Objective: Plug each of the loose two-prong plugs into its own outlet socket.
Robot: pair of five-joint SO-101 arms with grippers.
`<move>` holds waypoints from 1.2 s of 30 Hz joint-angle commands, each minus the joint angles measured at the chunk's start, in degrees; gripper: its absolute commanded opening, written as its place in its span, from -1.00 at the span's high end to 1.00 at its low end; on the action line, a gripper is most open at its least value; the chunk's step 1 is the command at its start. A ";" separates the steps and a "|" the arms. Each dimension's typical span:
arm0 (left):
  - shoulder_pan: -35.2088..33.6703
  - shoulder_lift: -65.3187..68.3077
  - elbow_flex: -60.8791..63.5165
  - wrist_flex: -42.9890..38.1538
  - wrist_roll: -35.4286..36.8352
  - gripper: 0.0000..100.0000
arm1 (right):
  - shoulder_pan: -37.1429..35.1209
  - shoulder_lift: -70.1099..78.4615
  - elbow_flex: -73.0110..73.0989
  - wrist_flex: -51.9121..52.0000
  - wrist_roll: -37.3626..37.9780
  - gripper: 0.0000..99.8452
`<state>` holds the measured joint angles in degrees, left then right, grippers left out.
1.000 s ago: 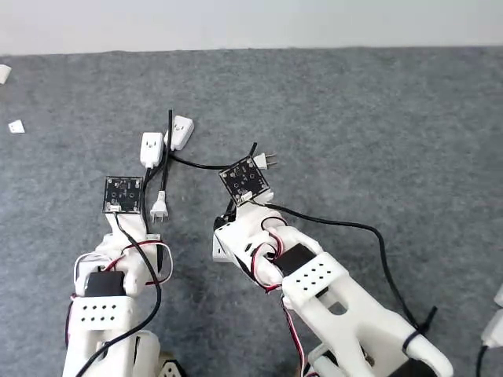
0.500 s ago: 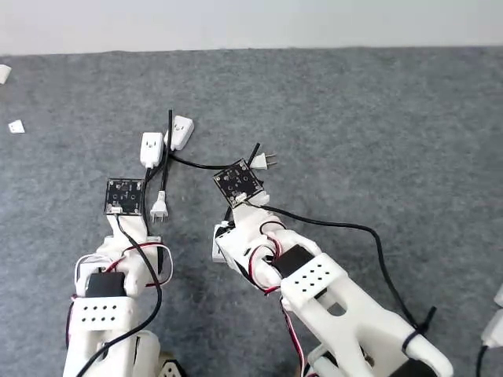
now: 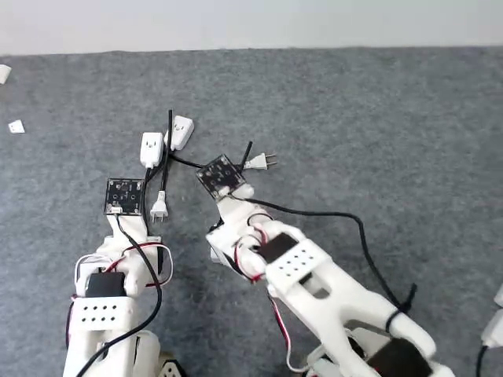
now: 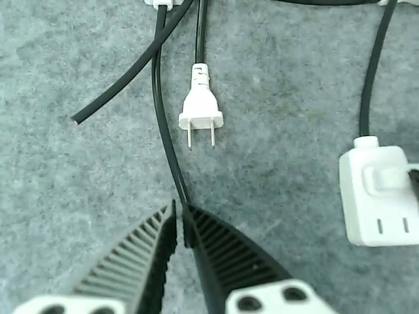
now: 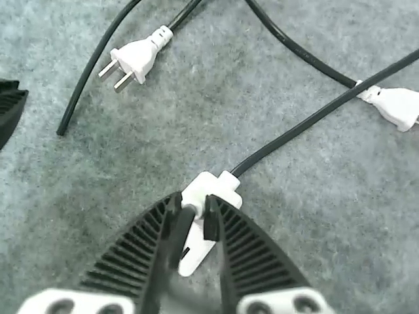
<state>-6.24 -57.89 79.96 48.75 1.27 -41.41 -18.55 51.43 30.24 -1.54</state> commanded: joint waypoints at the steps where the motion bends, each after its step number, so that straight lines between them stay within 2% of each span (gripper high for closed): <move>1: -0.26 -0.62 -0.75 -1.49 -0.53 0.97 | -1.10 4.88 -3.08 4.18 0.97 0.98; 12: -0.26 -0.53 -0.75 -1.49 -0.53 0.97 | -1.36 5.85 -4.13 11.65 3.43 0.98; 19: -0.26 -0.53 -0.75 -1.49 -0.53 0.97 | -1.10 6.02 -4.48 11.38 4.75 0.98; 26: -0.26 -0.53 -0.75 -1.49 -0.53 0.97 | -1.01 12.97 -10.55 15.52 5.63 0.98; 29: -0.26 -0.53 -0.75 -1.49 -0.53 0.97 | -0.57 15.08 -12.84 16.66 4.66 0.98; 33: -0.35 -0.79 -0.75 -1.49 -0.62 0.97 | 0.04 15.08 -13.45 16.48 -0.53 0.98; 36: -0.35 -0.88 -0.75 -1.49 -0.62 0.97 | -0.92 15.08 -13.98 17.10 -0.97 0.94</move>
<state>-6.24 -57.89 79.96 48.75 1.10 -41.32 -6.24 37.10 45.19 -1.10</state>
